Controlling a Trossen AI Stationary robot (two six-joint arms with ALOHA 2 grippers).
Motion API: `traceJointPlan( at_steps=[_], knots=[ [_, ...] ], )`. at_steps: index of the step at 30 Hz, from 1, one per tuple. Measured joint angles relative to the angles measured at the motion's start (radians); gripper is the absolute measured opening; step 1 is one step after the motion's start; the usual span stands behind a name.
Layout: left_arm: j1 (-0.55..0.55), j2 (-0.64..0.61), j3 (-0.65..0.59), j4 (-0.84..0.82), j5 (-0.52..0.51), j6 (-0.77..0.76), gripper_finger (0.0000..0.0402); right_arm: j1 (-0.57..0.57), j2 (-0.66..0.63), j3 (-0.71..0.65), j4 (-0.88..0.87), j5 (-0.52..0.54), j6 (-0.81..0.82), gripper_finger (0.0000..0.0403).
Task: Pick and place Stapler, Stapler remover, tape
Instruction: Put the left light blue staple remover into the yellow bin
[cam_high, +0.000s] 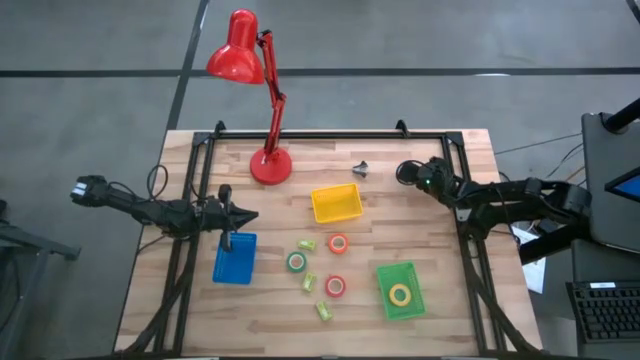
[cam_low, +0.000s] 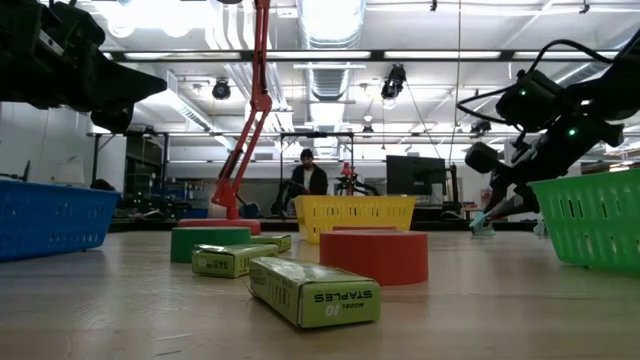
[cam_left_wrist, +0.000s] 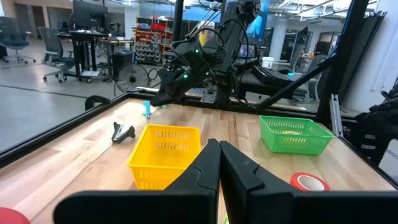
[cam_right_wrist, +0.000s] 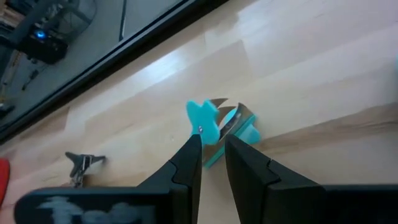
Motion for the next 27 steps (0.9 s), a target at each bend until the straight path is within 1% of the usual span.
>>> traceJointPlan(
  at_steps=[6, 11, 16, 27],
  knots=[
    [0.000, 0.000, 0.000, 0.000, 0.000, 0.000, 0.0010, -0.012, 0.000, -0.001, 0.003, 0.026, -0.012, 0.0068],
    [0.000, 0.000, 0.000, 0.000, 0.000, 0.000, 0.0010, -0.017, -0.002, -0.002, 0.050, 0.026, -0.059, 0.0068],
    [0.000, 0.000, 0.000, 0.000, 0.000, 0.000, 0.0010, -0.024, 0.000, -0.002, 0.051, 0.024, -0.078, 0.0068],
    [0.000, 0.000, 0.000, 0.000, 0.000, 0.000, 0.0010, -0.026, 0.057, -0.001, 0.058, 0.019, -0.073, 0.0066]
  ],
)
